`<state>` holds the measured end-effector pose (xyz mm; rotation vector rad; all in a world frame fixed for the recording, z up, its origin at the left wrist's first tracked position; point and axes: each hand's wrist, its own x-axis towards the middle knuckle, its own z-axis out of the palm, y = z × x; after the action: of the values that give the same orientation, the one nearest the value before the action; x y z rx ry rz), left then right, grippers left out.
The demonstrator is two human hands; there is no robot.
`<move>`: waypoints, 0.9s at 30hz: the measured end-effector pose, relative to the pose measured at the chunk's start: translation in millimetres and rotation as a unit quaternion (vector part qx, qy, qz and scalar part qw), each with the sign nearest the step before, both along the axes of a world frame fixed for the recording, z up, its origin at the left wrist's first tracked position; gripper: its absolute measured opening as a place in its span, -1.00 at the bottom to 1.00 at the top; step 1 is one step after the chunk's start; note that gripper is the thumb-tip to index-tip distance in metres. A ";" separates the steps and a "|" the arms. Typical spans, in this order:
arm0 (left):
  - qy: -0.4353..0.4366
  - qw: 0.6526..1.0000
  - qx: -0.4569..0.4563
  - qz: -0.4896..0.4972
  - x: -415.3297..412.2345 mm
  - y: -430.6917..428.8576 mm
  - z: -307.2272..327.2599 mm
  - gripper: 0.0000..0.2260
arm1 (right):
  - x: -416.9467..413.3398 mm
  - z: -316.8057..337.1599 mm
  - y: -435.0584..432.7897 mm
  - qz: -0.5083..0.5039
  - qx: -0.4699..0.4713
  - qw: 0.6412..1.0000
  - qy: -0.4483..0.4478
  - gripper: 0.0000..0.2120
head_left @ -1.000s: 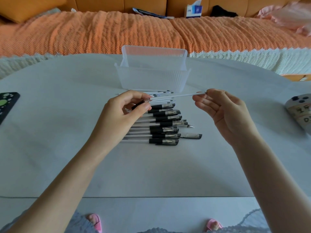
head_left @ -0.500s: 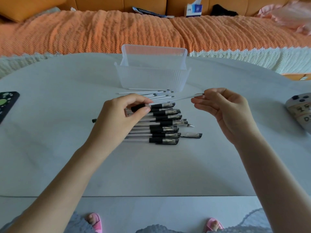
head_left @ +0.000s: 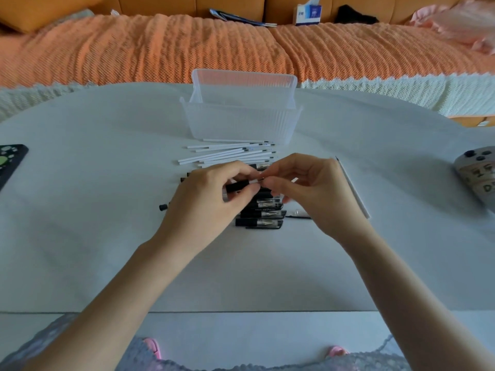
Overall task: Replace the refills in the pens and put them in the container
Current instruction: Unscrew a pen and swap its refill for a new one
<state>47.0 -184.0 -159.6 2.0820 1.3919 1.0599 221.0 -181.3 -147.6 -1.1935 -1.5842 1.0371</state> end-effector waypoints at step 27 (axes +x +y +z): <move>0.026 0.999 0.002 0.031 -3.8 -0.2 3.1 -0.93 | 14.4 7.8 0.9 -0.031 0.096 0.986 -0.132 -0.87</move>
<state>43.2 -184.2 -156.6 2.0960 1.4908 1.0404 235.3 -180.3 -139.8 -1.2762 -1.7938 0.6889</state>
